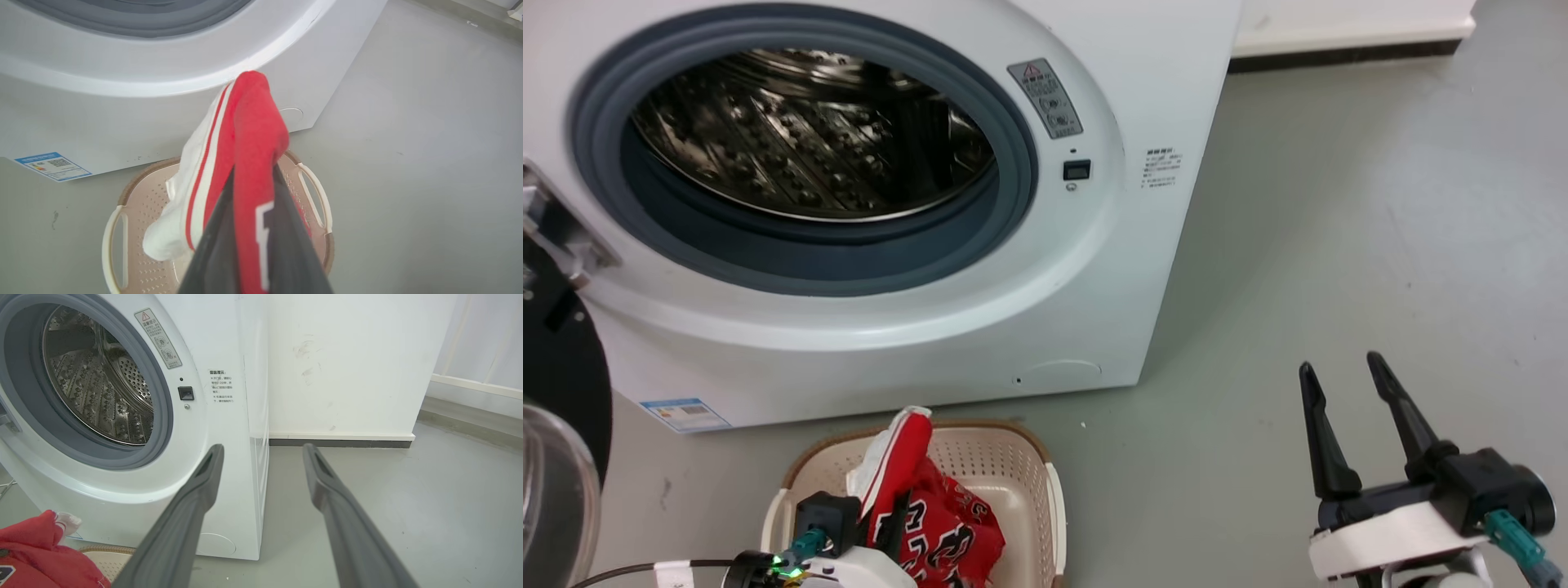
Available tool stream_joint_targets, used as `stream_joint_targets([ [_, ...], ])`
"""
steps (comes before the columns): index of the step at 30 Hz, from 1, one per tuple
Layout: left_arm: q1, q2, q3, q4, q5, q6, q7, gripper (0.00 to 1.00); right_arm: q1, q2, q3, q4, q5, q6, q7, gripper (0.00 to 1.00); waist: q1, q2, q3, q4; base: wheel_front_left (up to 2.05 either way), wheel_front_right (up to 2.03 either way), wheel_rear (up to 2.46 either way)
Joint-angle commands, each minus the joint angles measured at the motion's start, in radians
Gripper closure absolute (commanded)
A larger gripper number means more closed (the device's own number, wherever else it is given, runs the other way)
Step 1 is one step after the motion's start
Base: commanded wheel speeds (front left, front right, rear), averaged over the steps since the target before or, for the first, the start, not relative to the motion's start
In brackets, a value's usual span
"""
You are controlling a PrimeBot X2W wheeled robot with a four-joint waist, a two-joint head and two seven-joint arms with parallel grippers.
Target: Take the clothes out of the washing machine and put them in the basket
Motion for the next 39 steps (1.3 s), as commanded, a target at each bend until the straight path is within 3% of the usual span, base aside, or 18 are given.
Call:
stream_joint_targets([
  [1,-0.019,-0.005,-0.004,0.019,-0.002,-0.004,-0.007,1.0,-0.02,0.002,0.0,-0.005,0.0,-0.001,-0.003,0.0,0.0,0.0,0.03,-0.01,0.0,0.0,0.0],
  [22,-0.455,-0.031,-0.087,0.624,0.04,-0.034,-0.081,1.0,-0.211,0.002,-0.022,-0.057,0.031,-0.001,-0.003,0.0,0.0,0.0,0.42,-0.081,0.0,0.0,0.0],
  [32,-0.631,-0.02,-0.127,0.778,0.072,-0.021,-0.044,1.0,-0.293,0.002,-0.058,-0.09,0.051,-0.001,-0.003,0.0,0.0,0.0,0.6,-0.085,0.0,0.0,0.0],
  [39,-0.673,-0.027,-0.131,0.806,0.061,-0.002,-0.001,1.0,-0.322,0.002,-0.075,-0.1,0.06,-0.001,-0.003,0.0,0.0,0.0,0.656,-0.075,0.0,0.0,0.0],
])
